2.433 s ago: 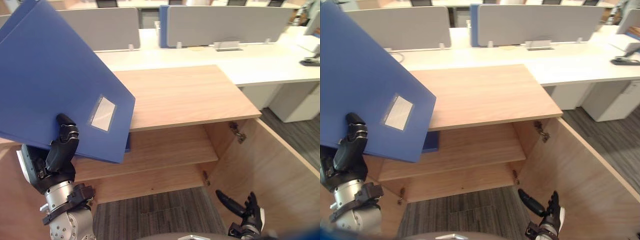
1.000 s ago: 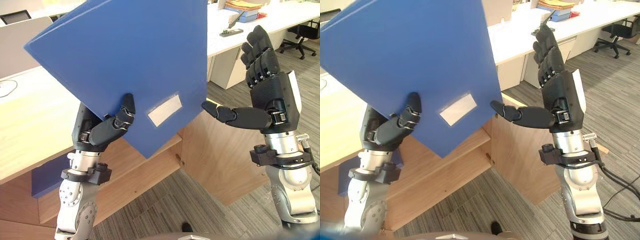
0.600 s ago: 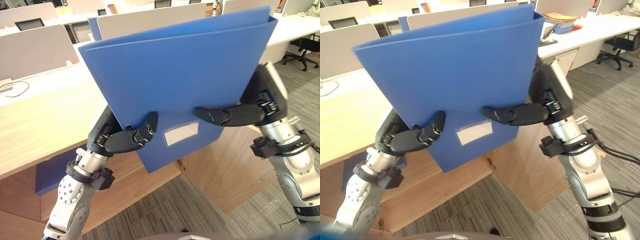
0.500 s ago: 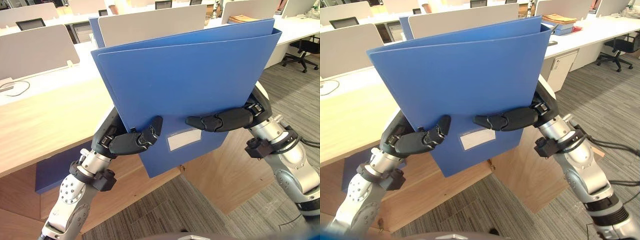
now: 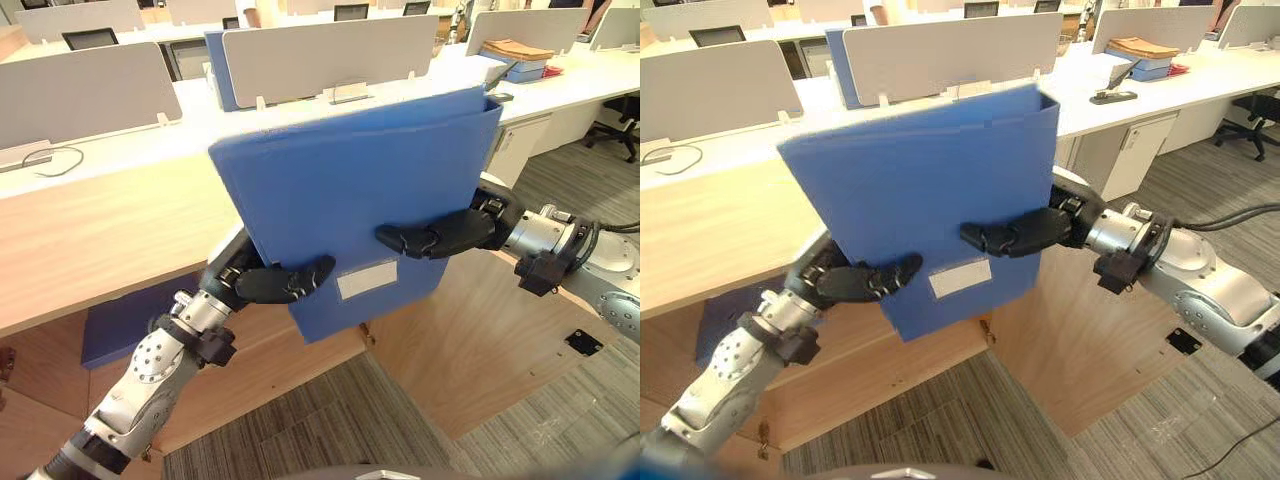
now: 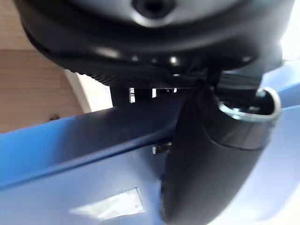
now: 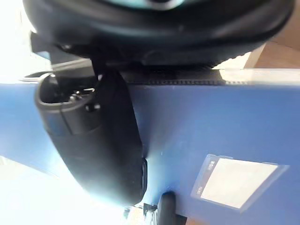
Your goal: Walk over to the cabinet, pick up the folder, carry it to the office cabinet, place the folder inside the office cabinet, then close the office cabinet door
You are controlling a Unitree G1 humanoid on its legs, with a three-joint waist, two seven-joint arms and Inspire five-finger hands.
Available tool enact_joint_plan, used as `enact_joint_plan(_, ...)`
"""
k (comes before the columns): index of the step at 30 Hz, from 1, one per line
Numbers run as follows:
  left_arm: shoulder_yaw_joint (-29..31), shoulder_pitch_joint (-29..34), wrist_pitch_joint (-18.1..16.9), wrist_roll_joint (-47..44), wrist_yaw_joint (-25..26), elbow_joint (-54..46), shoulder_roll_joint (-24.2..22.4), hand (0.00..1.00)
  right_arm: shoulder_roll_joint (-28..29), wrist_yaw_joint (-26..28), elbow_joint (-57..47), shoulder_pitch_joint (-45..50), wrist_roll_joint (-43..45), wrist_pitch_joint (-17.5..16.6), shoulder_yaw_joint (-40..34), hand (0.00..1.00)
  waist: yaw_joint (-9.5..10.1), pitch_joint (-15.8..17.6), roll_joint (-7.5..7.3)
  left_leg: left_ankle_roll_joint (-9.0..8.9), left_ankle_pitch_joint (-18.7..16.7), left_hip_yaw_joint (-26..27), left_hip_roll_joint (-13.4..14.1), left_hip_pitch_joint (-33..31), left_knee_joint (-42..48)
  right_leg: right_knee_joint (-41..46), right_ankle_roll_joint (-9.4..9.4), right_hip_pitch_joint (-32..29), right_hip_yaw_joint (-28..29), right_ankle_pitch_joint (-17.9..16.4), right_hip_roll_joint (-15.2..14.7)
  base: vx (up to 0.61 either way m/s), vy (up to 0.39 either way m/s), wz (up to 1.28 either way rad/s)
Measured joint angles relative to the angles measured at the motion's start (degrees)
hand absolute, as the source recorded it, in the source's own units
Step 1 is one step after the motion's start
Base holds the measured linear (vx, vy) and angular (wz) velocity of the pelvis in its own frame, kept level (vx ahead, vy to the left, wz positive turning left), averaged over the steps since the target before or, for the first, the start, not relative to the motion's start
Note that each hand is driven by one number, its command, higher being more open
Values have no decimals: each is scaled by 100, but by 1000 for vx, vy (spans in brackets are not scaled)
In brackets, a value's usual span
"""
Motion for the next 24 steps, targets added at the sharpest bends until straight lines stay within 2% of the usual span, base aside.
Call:
enact_joint_plan(3,-1291,-199,414,-85,-792,469,329,100,-32,82,-147,-407,-892,135,219,0,-61,-24,-6,-2,4,26,2,8,-29,-1,0,-11,14,-2,9,0,-10,-3)
enact_joint_plan(5,-2063,-194,738,150,-1394,863,159,100,70,163,-742,-479,-1514,135,264,0,-130,-34,-7,-11,10,47,9,28,-47,-2,-1,-34,26,-2,25,18,-21,-6)
enact_joint_plan(6,-2230,-187,826,276,-1561,978,59,100,142,190,-875,-520,-1721,135,264,0,-154,-37,-11,-17,17,49,10,29,-54,-2,-1,-39,27,-2,27,0,0,0)
enact_joint_plan(8,-2586,-62,1072,649,-1946,1606,-574,100,567,272,-1489,-559,-2094,49,262,0,-199,-53,-36,-22,59,45,7,29,-101,-2,-2,-57,22,-1,33,0,0,0)
enact_joint_plan(11,-2467,-56,1113,1239,-1909,2475,-1164,100,1235,187,-1713,-528,-2321,-192,122,0,-225,-75,-59,-10,112,21,-12,7,-173,-4,-9,-97,6,5,30,-38,-26,4)
enact_joint_plan(15,-1765,-23,1243,2282,-1688,4312,-2124,100,1928,-100,-1824,-125,-3281,-558,-434,0,-227,-77,-129,-12,94,-127,-33,-193,-153,-10,-32,-235,-129,-32,-28,-48,-29,14)
enact_joint_plan(16,-1359,50,1300,2736,-1616,4958,-2469,100,2151,-160,-1700,112,-3679,-568,-481,0,-211,-57,-165,-8,117,-156,-30,-202,-156,-10,-38,-236,-157,-35,-27,-9,-38,16)
enact_joint_plan(18,-769,179,1301,3407,-1455,5574,-2873,100,2376,-158,-1406,391,-4068,-525,-481,0,-181,-48,-191,23,151,-176,-29,-207,-157,-8,-36,-231,-176,-34,-29,13,-24,8)
enact_joint_plan(20,144,239,1297,4016,-1208,6452,-3389,100,2616,-152,-877,676,-4359,-373,-422,0,-157,-15,-222,26,153,-222,-34,-220,-161,-7,-56,-222,-224,-32,-39,27,-15,13)
enact_joint_plan(22,1704,293,1312,4558,-623,7522,-3896,100,2872,-154,79,801,-5021,-116,-164,0,-128,35,-249,40,163,-335,-31,-258,-164,-4,-76,-199,-325,-43,-49,27,-15,22)
enact_joint_plan(24,2337,285,1366,4541,-374,7754,-4008,100,2915,-156,484,804,-5289,-3,-6,0,-88,76,-239,53,175,-403,-30,-277,-168,-4,-77,-182,-392,-45,-56,15,-13,22)
